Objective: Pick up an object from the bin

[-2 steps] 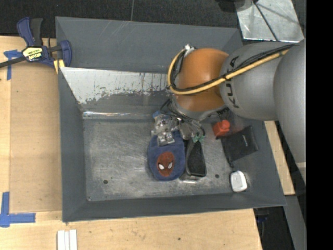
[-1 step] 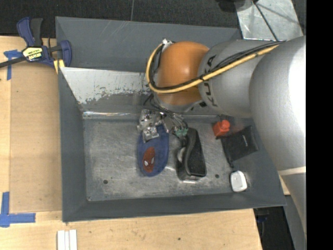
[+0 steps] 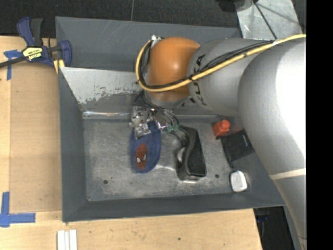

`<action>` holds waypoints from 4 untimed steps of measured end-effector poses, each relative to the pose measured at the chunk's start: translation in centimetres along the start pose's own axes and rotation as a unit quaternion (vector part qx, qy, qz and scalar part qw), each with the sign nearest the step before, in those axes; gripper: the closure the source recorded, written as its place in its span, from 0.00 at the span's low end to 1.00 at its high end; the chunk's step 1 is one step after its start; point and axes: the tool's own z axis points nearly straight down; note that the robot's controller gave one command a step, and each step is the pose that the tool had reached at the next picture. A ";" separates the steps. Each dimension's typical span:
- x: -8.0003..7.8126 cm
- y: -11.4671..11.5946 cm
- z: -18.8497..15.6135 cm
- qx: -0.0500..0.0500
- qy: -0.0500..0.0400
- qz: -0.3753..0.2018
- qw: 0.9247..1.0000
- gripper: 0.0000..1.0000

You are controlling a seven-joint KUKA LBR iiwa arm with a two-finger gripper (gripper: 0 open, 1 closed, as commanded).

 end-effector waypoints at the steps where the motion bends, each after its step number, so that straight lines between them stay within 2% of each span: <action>1: 1.3 0.6 -1.4 -0.003 0.004 -0.023 1.000 1.00; 2: 2.0 -1.4 -0.2 -0.008 0.000 0.185 0.983 1.00; 3: 0.8 -1.6 0.0 -0.005 0.003 0.173 0.985 1.00; 4: 2.6 0.3 -1.6 -0.002 0.005 0.140 0.990 1.00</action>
Offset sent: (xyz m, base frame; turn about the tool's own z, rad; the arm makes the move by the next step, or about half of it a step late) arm -0.0161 0.0035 0.0117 -0.0484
